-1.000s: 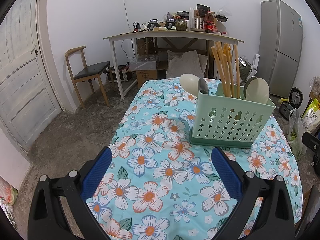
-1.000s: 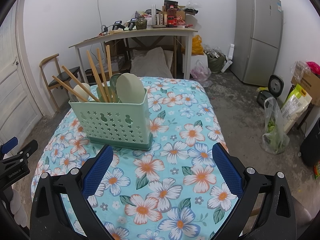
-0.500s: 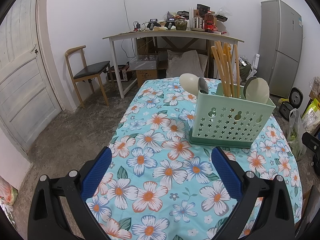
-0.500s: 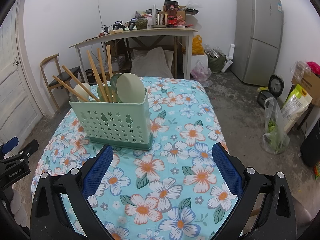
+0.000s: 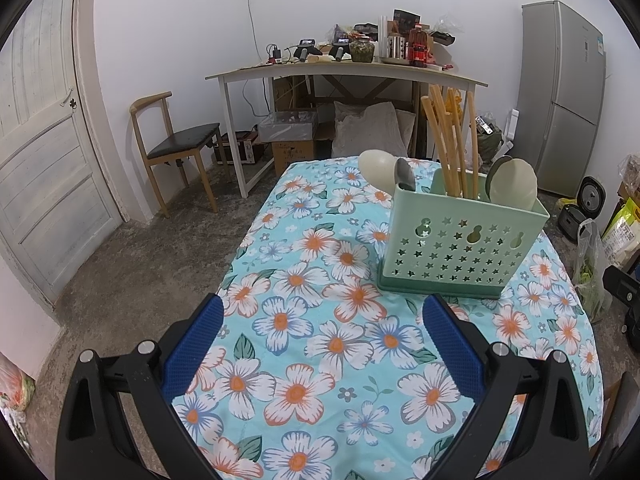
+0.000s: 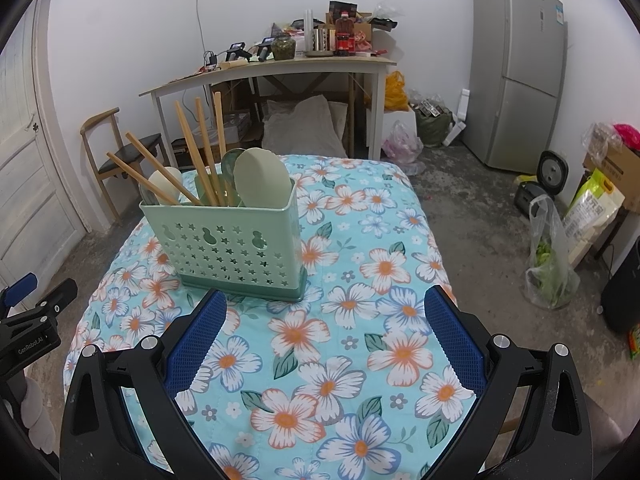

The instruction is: Organize utensils

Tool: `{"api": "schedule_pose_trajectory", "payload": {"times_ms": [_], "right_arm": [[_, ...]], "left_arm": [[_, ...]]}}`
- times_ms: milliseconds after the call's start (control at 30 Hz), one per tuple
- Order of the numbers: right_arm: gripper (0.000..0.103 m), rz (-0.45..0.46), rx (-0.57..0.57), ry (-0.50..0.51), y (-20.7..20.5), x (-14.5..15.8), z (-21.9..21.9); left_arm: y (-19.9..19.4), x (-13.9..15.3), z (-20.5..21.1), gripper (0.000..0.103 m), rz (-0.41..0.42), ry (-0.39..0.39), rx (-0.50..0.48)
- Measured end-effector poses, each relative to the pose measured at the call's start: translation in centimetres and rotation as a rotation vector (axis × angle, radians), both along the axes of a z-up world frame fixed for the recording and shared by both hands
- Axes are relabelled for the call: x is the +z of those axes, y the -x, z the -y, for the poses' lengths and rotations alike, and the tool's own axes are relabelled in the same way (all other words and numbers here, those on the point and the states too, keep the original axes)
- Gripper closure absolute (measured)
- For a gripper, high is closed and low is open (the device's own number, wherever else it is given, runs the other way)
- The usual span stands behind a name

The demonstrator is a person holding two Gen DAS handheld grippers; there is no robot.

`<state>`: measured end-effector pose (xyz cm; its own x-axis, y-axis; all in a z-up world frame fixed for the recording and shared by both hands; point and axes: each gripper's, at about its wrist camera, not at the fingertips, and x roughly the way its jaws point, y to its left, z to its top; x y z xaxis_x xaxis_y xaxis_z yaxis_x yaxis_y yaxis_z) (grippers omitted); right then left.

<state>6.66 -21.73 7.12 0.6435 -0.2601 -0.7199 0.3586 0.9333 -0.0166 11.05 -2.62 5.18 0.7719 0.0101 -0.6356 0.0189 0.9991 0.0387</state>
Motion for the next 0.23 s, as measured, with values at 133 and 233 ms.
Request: {"api": "schedule_pose_trajectory", "payload": {"times_ms": [133, 233], "right_arm": [[0.008, 0.0, 0.001, 0.001, -0.01, -0.01, -0.01], [0.008, 0.0, -0.001, -0.001, -0.01, 0.0, 0.0]], "left_arm": [[-0.03, -0.12, 0.12, 0.005, -0.002, 0.002, 0.0], [-0.08, -0.06, 0.03, 0.005, -0.001, 0.001, -0.001]]}}
